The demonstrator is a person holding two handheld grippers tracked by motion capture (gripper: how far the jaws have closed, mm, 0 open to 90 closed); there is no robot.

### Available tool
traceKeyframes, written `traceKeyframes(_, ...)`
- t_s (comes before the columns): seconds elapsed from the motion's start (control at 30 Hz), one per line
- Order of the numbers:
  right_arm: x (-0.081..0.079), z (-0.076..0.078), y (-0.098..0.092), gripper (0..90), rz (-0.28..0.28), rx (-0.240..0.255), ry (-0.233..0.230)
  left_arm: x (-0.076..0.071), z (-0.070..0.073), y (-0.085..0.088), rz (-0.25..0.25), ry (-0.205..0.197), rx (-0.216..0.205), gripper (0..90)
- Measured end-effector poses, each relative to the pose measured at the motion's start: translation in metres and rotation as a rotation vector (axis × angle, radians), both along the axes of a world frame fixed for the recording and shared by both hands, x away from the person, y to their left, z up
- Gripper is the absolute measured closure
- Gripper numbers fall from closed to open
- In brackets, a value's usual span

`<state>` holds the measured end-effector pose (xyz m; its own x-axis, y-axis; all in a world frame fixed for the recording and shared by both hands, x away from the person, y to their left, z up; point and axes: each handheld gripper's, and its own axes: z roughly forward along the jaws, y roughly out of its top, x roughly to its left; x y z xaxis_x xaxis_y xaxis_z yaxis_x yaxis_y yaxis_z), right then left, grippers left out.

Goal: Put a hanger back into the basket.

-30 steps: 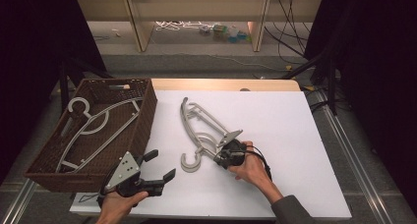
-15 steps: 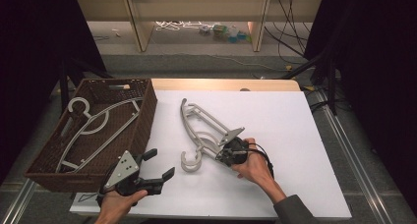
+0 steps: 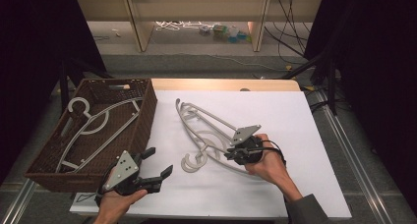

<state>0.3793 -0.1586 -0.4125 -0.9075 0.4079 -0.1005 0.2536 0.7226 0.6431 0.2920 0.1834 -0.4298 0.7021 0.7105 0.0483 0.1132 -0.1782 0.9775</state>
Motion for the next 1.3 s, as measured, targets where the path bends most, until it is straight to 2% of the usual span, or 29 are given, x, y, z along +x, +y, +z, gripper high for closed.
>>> traceKeyframes(0.03, -0.005, 0.003, -0.005, 82.1, 0.023, 0.005, -0.014, -0.001, 0.000, -0.003, 0.005, -0.012, 0.042, 23.5)
traceKeyframes(0.07, -0.005, 0.003, -0.005, 82.1, 0.023, 0.005, -0.014, -0.001, 0.000, -0.003, 0.005, -0.012, 0.042, 23.5)
traceKeyframes(0.13, -0.016, 0.009, -0.010, 82.1, 0.068, 0.030, 0.015, 0.000, 0.000, -0.006, -0.004, -0.015, 0.054, 23.4)
traceKeyframes(0.17, -0.020, 0.011, -0.011, 82.1, 0.077, 0.037, 0.018, 0.002, 0.001, -0.009, -0.011, -0.025, 0.073, 23.3)
traceKeyframes(0.2, -0.020, 0.011, -0.011, 82.1, 0.077, 0.037, 0.018, 0.002, 0.001, -0.009, -0.011, -0.025, 0.073, 23.6)
traceKeyframes(0.23, -0.023, 0.012, -0.012, 82.1, 0.085, 0.042, 0.017, 0.002, 0.002, -0.011, 0.001, -0.017, 0.085, 23.6)
traceKeyframes(0.27, -0.029, 0.016, -0.013, 82.1, 0.113, 0.053, 0.030, 0.006, 0.003, -0.013, -0.003, -0.036, 0.115, 24.0)
traceKeyframes(0.3, -0.031, 0.018, -0.014, 82.2, 0.122, 0.054, 0.030, 0.008, 0.003, -0.014, -0.002, -0.033, 0.122, 24.1)
traceKeyframes(0.4, -0.037, 0.019, -0.015, 82.1, 0.134, 0.059, 0.038, 0.011, 0.003, -0.017, -0.014, -0.024, 0.143, 25.3)
traceKeyframes(0.5, -0.044, 0.019, -0.014, 82.1, 0.161, 0.071, 0.050, 0.013, 0.001, -0.022, -0.028, -0.035, 0.199, 26.1)
traceKeyframes(0.53, -0.045, 0.018, -0.014, 82.1, 0.171, 0.071, 0.053, 0.015, -0.001, -0.026, -0.040, -0.014, 0.219, 25.4)
traceKeyframes(0.57, -0.045, 0.018, -0.014, 82.1, 0.171, 0.071, 0.053, 0.015, -0.001, -0.026, -0.040, -0.014, 0.219, 24.6)
traceKeyframes(0.63, -0.048, 0.017, -0.012, 82.1, 0.179, 0.067, 0.063, 0.018, -0.003, -0.032, -0.055, -0.025, 0.264, 24.5)
traceKeyframes(0.67, -0.048, 0.017, -0.012, 82.1, 0.179, 0.067, 0.063, 0.018, -0.003, -0.032, -0.055, -0.025, 0.264, 24.5)
traceKeyframes(0.7, -0.049, 0.016, -0.011, 82.2, 0.190, 0.067, 0.067, 0.019, -0.004, -0.037, -0.080, -0.030, 0.287, 24.7)
traceKeyframes(0.8, -0.050, 0.016, -0.011, 82.1, 0.198, 0.062, 0.071, 0.020, -0.003, -0.041, -0.095, -0.035, 0.305, 27.1)
traceKeyframes(0.87, -0.052, 0.016, -0.010, 82.1, 0.205, 0.066, 0.076, 0.022, -0.002, -0.046, -0.120, -0.054, 0.338, 28.9)
traceKeyframes(0.93, -0.053, 0.017, -0.010, 82.1, 0.206, 0.065, 0.073, 0.021, -0.002, -0.049, -0.150, -0.048, 0.357, 29.0)
traceKeyframes(0.97, -0.053, 0.017, -0.010, 82.1, 0.212, 0.063, 0.076, 0.021, -0.002, -0.049, -0.150, -0.048, 0.357, 30.2)
traceKeyframes(1.03, -0.054, 0.019, -0.011, 82.1, 0.220, 0.068, 0.074, 0.021, -0.003, -0.053, -0.167, -0.081, 0.395, 30.5)
traceKeyframes(1.13, -0.055, 0.020, -0.010, 82.1, 0.223, 0.071, 0.078, 0.022, -0.004, -0.057, -0.176, -0.079, 0.399, 31.5)
traceKeyframes(1.2, -0.056, 0.020, -0.009, 82.1, 0.242, 0.073, 0.083, 0.023, -0.003, -0.062, -0.211, -0.091, 0.418, 35.4)
traceKeyframes(1.27, -0.056, 0.019, -0.008, 82.1, 0.248, 0.072, 0.083, 0.023, -0.004, -0.064, -0.219, -0.091, 0.422, 36.4)
traceKeyframes(1.3, -0.056, 0.019, -0.007, 82.2, 0.251, 0.070, 0.087, 0.023, -0.003, -0.065, -0.251, -0.117, 0.472, 41.0)
